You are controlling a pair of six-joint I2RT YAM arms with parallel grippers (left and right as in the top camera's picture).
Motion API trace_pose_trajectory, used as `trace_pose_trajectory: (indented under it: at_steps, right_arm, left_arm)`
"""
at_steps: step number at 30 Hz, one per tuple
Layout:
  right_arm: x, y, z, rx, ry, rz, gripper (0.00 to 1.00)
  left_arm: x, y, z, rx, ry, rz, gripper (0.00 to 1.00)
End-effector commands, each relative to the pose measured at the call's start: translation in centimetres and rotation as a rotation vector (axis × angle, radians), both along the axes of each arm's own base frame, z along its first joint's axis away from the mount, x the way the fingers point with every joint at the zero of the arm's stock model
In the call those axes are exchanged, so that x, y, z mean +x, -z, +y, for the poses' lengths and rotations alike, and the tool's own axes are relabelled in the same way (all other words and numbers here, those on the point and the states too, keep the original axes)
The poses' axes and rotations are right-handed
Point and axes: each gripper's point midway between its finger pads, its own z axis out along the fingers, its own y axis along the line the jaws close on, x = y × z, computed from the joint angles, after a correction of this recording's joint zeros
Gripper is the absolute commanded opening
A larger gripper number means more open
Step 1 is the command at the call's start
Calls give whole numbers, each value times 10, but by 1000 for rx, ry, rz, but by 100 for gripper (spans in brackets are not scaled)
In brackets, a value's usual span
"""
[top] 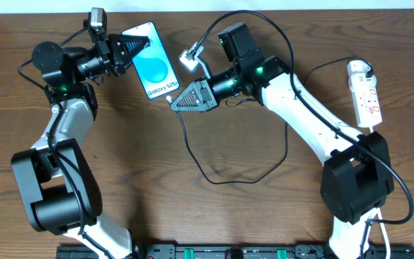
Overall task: Plug charger to phone and switch on socket
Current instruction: 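Align the connector with the smartphone's bottom port using the right gripper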
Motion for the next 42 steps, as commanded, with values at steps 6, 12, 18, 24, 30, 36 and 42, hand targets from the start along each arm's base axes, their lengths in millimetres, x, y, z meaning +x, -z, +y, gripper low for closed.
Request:
trace_pose_trajectory:
  at_steps: [6, 12, 18, 24, 30, 36, 42]
  right_arm:
    - [-6, -2, -6, 93, -84, 53, 1]
    - [-13, 8, -4, 134, -141, 107, 1]
    - [-8, 7, 0, 132, -127, 89, 1]
    - [0, 3, 4, 134, -107, 74, 1]
    - [2, 0, 6, 138, -104, 77, 1]
    - [1, 0, 6, 137, -105, 77, 1]
    - [1, 0, 7, 134, -102, 79, 1]
  left_arm:
    - [0, -19, 10, 5, -40, -49, 7]
    - [-2, -23, 9, 13, -39, -84, 7]
    - [-2, -23, 9, 14, -40, -87, 7]
    - [-2, -24, 7, 15, -33, -91, 7]
    - [-3, -24, 0, 15, -19, -93, 7]
    - [-3, -24, 0, 15, -18, -93, 7]
    - [-4, -23, 0, 19, -11, -95, 7]
